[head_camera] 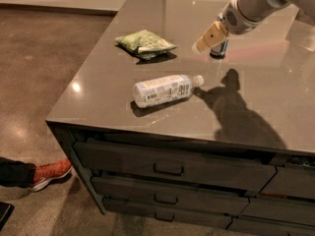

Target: Move redbull can near green jalapeno chip bag

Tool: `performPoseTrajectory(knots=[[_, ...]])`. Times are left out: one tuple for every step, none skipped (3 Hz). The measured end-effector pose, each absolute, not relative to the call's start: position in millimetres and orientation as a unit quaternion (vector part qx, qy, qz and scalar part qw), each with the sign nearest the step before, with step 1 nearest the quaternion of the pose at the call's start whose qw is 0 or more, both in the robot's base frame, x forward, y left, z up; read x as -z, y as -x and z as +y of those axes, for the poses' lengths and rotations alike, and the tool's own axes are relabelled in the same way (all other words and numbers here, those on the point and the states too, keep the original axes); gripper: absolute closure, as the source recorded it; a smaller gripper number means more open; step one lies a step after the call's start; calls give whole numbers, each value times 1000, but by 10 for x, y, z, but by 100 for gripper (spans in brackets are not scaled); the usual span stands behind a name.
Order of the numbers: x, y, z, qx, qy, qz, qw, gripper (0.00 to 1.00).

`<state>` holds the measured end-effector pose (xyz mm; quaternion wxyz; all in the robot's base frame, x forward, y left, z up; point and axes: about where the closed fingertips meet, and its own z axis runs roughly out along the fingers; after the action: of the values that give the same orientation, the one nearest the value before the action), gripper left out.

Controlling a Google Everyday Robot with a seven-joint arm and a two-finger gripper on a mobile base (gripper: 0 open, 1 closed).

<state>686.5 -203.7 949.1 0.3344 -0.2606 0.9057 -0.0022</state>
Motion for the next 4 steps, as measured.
performPoseTrajectory(knots=[[-9467, -7200, -2000, -7, 235, 904, 356, 0], [-9468, -7492, -2001, -14, 211, 903, 374, 0], [-9510, -7713, -2103, -13, 185, 902, 389, 0], [-9523, -7877, -2242, -10, 160, 902, 400, 0]])
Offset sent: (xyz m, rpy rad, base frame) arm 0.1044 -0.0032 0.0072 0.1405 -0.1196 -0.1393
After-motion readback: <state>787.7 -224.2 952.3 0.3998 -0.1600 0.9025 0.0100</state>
